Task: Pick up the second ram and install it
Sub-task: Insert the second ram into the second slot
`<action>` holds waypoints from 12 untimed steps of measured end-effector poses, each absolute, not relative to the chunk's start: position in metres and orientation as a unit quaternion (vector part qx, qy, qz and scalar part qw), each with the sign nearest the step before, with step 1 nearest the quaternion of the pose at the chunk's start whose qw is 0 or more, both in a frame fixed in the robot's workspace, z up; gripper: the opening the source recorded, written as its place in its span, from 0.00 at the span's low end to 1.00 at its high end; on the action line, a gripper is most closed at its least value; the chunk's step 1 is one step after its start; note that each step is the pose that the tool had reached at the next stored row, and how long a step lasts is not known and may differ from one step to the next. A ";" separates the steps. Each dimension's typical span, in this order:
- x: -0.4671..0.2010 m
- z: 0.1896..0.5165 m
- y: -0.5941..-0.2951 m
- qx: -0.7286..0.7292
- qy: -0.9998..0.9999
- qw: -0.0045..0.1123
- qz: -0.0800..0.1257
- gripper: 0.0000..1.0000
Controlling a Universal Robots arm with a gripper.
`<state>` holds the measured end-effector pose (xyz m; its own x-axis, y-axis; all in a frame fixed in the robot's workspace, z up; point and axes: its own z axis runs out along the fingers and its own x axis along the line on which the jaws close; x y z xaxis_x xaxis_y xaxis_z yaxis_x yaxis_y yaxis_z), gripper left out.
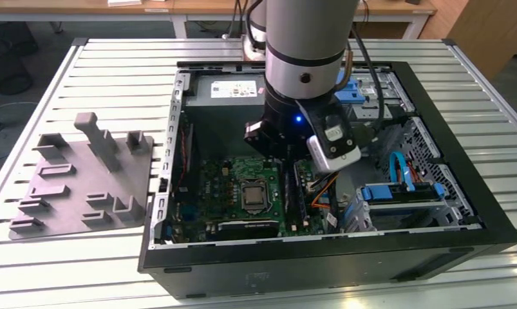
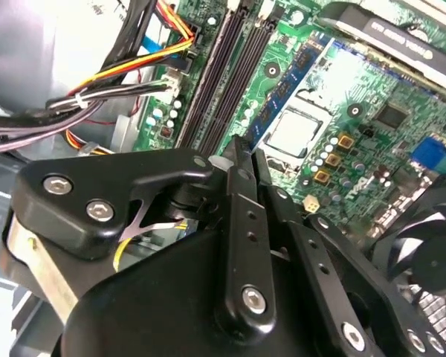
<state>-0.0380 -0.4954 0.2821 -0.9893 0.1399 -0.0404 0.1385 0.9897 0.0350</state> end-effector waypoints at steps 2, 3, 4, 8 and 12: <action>-0.038 0.282 -0.495 0.081 0.996 0.022 0.016 0.14; -0.038 0.282 -0.495 0.088 0.996 0.022 0.016 0.14; -0.038 0.282 -0.495 0.093 0.995 0.022 0.016 0.14; -0.038 0.282 -0.495 0.116 0.993 0.022 0.015 0.14; -0.038 0.282 -0.495 0.139 0.990 0.022 0.015 0.14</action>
<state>-0.0379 -0.4954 0.2819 -0.9601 0.2768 -0.0405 0.2755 0.9607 0.0350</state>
